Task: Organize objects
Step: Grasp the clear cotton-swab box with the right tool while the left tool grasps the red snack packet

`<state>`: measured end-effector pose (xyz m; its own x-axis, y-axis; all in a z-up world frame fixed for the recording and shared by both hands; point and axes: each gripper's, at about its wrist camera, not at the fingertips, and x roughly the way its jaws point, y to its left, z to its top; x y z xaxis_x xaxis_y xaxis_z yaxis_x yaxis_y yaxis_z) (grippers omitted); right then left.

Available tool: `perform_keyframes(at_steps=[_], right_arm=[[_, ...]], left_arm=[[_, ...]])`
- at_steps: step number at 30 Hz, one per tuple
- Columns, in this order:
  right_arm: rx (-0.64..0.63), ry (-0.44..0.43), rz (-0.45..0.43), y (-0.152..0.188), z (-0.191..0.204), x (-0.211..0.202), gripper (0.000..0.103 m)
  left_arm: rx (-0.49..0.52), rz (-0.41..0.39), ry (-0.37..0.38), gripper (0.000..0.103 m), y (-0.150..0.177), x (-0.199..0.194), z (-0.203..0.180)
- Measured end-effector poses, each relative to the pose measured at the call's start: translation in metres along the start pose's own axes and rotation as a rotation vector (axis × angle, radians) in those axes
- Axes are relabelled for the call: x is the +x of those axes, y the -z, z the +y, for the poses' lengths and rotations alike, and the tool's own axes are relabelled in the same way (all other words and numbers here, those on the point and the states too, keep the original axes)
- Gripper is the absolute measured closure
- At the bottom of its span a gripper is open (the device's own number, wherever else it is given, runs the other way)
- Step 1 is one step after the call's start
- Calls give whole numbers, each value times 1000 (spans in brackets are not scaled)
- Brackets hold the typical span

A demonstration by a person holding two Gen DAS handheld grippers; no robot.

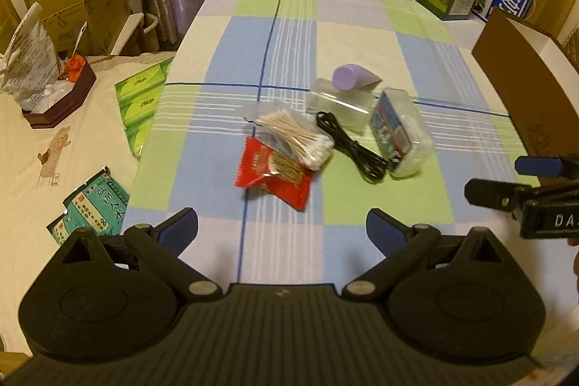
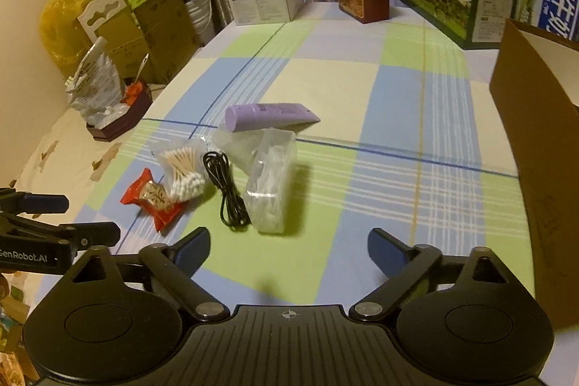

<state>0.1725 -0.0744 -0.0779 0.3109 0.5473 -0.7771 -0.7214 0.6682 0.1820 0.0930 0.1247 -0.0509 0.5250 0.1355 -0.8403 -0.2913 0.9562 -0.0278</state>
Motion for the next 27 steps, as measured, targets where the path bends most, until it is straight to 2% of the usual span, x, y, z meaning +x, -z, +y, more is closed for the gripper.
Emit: perform_keyframes(at_steps=[6, 16, 20, 24, 27], right_arm=[[-25, 4, 4, -8, 9, 23, 34], [-40, 13, 22, -20, 14, 53, 52], [-38, 5, 35, -22, 11, 60, 74], [-52, 19, 40, -20, 8, 56, 75], [-13, 43, 48, -16, -4, 48, 74]], left_arm=[[8, -1, 16, 7, -8, 21, 12], [30, 17, 33, 9, -20, 48, 25], [56, 18, 48, 10, -24, 56, 28], [73, 12, 67, 12, -30, 64, 31], [146, -8, 91, 12, -34, 67, 29]])
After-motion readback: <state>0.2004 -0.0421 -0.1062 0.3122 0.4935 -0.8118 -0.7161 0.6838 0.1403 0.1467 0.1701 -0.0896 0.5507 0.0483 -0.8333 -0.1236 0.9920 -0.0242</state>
